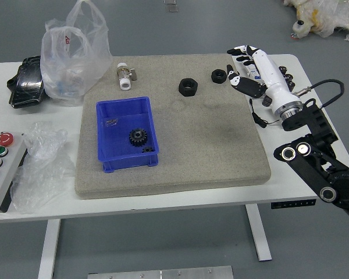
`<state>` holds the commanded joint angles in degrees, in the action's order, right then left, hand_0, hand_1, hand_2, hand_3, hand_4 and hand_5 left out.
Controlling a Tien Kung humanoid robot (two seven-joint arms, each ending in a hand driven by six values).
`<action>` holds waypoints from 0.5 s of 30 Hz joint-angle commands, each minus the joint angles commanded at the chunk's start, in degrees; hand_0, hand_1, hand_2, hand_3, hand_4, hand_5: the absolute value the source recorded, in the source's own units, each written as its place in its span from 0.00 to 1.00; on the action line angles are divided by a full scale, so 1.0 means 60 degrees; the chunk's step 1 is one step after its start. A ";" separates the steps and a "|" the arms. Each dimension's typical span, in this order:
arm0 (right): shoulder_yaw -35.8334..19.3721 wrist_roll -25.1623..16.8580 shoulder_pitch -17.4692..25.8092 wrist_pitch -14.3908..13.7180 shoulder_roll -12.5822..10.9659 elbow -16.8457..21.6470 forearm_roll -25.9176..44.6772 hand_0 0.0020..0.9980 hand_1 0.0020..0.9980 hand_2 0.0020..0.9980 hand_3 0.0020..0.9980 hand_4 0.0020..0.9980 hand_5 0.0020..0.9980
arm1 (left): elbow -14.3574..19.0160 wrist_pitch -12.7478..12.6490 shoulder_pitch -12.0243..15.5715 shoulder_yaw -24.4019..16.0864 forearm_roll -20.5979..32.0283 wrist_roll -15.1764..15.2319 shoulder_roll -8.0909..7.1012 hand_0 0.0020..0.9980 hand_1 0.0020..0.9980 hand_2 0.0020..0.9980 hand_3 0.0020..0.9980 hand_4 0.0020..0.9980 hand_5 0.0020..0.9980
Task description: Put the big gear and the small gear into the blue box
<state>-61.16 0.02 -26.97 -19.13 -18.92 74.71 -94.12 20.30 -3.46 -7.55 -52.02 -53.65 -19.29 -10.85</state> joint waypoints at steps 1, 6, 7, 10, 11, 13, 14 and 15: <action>-0.0234 -0.0065 0.0171 0.0001 -0.0078 0.0107 0.0063 0.67 0.70 0.73 0.69 0.52 0.24 | -0.0002 0.0008 -0.0008 -0.0014 -0.0030 -0.0001 -0.0016 0.70 0.68 0.67 0.80 0.72 0.51; -0.1443 -0.0424 0.1123 0.0040 -0.0386 0.0465 0.0471 0.65 0.69 0.72 0.68 0.51 0.25 | -0.0006 0.0048 -0.0018 -0.0091 -0.0178 -0.0027 -0.0097 0.70 0.68 0.67 0.80 0.72 0.51; -0.1677 -0.0472 0.1307 0.0052 -0.0413 0.0499 0.0563 0.65 0.69 0.72 0.68 0.51 0.25 | -0.0007 0.0056 -0.0016 -0.0107 -0.0208 -0.0033 -0.0108 0.70 0.68 0.67 0.80 0.72 0.51; -0.2231 -0.0559 0.1691 0.0079 -0.0435 0.0561 0.0734 0.65 0.69 0.71 0.68 0.51 0.25 | -0.0008 0.0081 -0.0018 -0.0145 -0.0284 -0.0049 -0.0130 0.70 0.68 0.67 0.80 0.72 0.50; -0.2428 -0.0585 0.1798 0.0090 -0.0433 0.0578 0.0797 0.65 0.69 0.71 0.68 0.51 0.25 | -0.0009 0.0089 -0.0020 -0.0160 -0.0311 -0.0054 -0.0138 0.70 0.68 0.67 0.80 0.72 0.50; -0.2699 -0.0633 0.1967 0.0117 -0.0423 0.0627 0.0909 0.65 0.69 0.71 0.68 0.51 0.25 | -0.0009 0.0115 -0.0027 -0.0196 -0.0384 -0.0069 -0.0156 0.70 0.68 0.67 0.80 0.72 0.50; -0.2792 -0.0664 0.2041 0.0135 -0.0420 0.0659 0.0983 0.65 0.69 0.71 0.68 0.51 0.24 | -0.0010 0.0126 -0.0032 -0.0213 -0.0416 -0.0074 -0.0166 0.70 0.68 0.67 0.80 0.71 0.50; -0.2857 -0.0693 0.2101 0.0151 -0.0417 0.0687 0.1051 0.65 0.69 0.71 0.68 0.51 0.24 | -0.0010 0.0138 -0.0037 -0.0227 -0.0446 -0.0079 -0.0175 0.70 0.68 0.67 0.80 0.71 0.50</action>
<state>-78.31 -4.14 -14.37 -18.23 -21.42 78.83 -87.81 20.24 -2.63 -7.77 -53.38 -56.33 -19.77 -11.90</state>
